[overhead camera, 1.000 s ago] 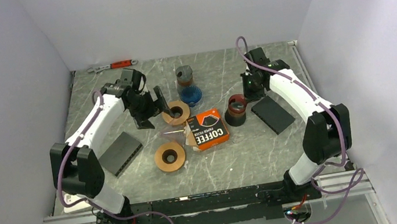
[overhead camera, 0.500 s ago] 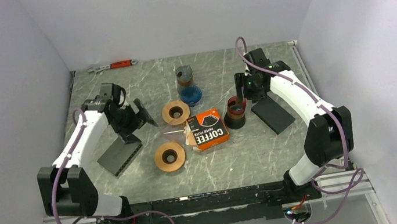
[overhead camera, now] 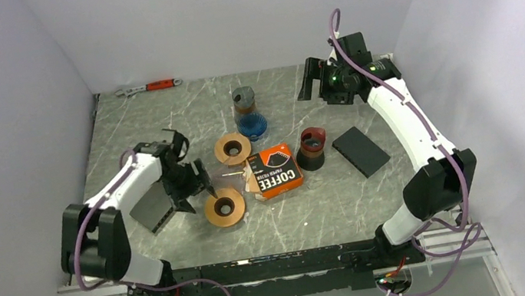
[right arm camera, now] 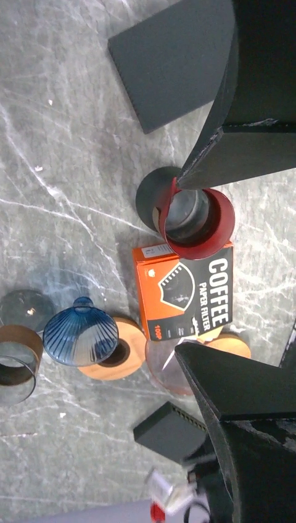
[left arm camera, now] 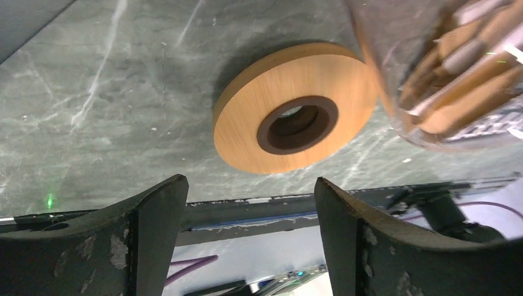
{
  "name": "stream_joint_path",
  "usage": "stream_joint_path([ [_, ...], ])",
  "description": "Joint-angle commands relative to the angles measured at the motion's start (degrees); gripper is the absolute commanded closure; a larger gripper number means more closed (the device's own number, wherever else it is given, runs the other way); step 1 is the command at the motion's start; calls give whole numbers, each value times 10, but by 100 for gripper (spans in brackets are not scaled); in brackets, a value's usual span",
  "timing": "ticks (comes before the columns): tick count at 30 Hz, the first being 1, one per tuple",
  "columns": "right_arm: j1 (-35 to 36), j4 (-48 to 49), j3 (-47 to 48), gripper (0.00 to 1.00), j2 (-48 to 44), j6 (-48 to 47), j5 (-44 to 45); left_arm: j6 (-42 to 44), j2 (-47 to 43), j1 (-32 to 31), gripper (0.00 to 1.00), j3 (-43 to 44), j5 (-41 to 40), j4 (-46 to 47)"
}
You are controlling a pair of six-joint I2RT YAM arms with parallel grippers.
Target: Place the coffee filter in the dripper
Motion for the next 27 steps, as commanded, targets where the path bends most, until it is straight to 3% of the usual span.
stream_joint_path([
  [1,-17,16,12,0,-4,31,-47,6,38,-35,19,-1,-50,20],
  [12,-34,30,-18,0,-10,51,-81,31,109,-76,26,-31,-57,102],
  [17,-36,31,-16,0,-6,51,-91,36,147,-89,33,-22,-64,115],
  [21,-37,30,-13,0,-2,53,-97,40,162,-97,45,-12,-68,116],
  [27,-40,27,-1,0,4,55,-100,42,119,-108,53,-1,-90,83],
])
